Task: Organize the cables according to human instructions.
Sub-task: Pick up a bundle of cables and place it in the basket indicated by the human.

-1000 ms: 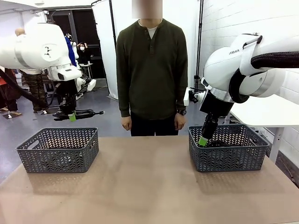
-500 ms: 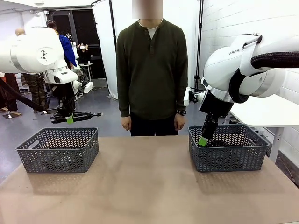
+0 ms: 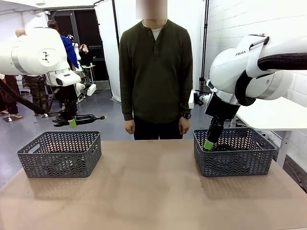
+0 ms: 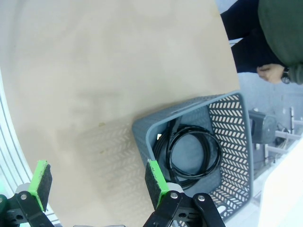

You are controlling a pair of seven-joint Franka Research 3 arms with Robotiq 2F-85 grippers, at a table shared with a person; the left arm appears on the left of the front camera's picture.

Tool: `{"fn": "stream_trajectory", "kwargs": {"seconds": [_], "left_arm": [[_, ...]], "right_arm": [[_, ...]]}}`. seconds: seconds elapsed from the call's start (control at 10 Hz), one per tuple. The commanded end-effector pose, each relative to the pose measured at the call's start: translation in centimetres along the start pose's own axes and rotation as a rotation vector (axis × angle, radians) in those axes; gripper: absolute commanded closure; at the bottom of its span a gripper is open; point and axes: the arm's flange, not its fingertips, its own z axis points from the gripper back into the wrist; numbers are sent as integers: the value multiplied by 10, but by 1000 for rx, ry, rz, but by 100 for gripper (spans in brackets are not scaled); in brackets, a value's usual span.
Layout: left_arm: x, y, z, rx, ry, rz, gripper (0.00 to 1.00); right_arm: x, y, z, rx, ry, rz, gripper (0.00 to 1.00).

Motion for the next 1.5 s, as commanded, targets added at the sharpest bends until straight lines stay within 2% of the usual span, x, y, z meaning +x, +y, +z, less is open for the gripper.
{"fn": "stream_trajectory", "kwargs": {"seconds": [0.0, 0.3, 0.7, 0.9, 1.4], "left_arm": [[-9, -4, 0, 8, 6, -17, 100], [-37, -10, -4, -3, -1, -115, 100], [-68, -1, -20, 12, -34, -194, 100], [-82, -1, -31, 11, -50, -192, 100], [-90, 12, -56, 22, -16, -144, 100]], "right_arm": [[1, -1, -1, -5, 6, -2, 0], [1, -1, -1, -5, 6, -2, 0], [1, -1, -1, -5, 6, -2, 0], [1, -1, -1, -5, 6, -2, 0], [1, -1, -1, -5, 6, -2, 0]]}}
